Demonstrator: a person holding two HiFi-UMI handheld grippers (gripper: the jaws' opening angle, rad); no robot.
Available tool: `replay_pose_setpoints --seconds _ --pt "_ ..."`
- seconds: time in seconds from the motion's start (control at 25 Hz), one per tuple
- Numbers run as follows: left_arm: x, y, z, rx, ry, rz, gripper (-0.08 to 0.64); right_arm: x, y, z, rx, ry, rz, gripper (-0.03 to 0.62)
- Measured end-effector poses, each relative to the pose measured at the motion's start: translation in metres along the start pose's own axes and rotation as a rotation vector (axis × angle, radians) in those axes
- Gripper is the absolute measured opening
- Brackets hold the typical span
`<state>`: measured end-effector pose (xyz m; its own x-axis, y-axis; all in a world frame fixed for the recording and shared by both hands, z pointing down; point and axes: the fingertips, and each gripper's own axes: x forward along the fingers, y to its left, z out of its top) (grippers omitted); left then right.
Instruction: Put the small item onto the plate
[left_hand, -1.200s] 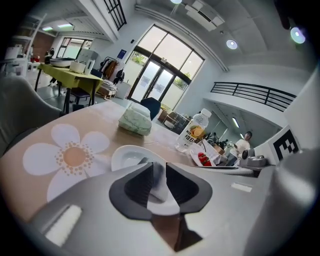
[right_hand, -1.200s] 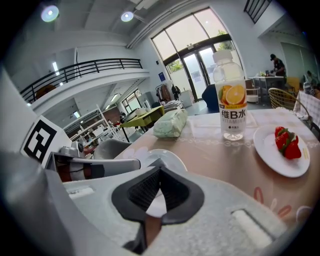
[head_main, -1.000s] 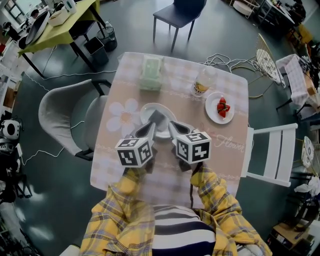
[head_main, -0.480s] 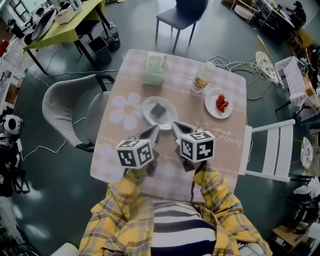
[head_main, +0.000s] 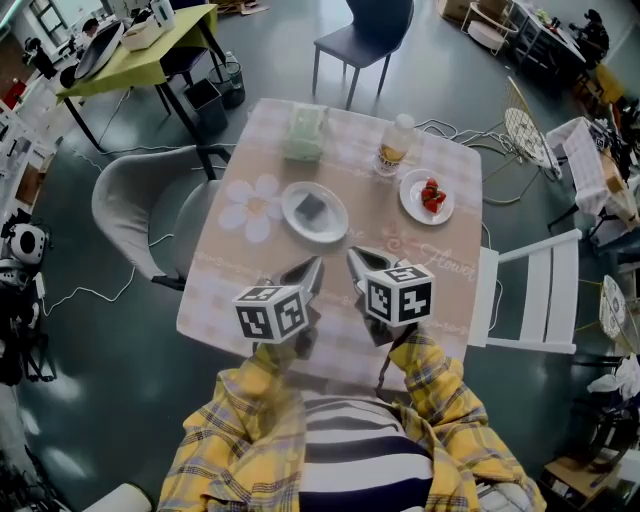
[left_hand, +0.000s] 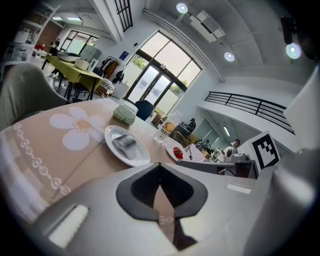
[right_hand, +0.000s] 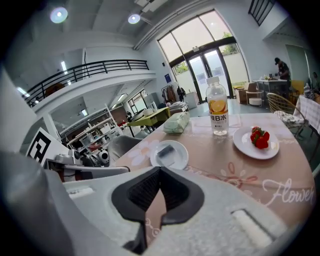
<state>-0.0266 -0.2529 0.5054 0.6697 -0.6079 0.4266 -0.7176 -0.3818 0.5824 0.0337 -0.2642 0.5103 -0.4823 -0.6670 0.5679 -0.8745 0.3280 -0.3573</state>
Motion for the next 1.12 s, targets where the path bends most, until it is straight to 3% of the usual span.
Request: replay_pose_setpoints --seconds 0.76,1.12 --pt "-0.025 -0.06 -0.054 0.034 0.008 -0.035 0.002 -0.074 0.003 -0.045 -0.002 0.004 0.052 0.002" --pt "-0.037 -0.06 -0.084 0.069 0.04 -0.008 0.002 -0.098 -0.008 -0.081 -0.001 0.043 0.051 0.002"
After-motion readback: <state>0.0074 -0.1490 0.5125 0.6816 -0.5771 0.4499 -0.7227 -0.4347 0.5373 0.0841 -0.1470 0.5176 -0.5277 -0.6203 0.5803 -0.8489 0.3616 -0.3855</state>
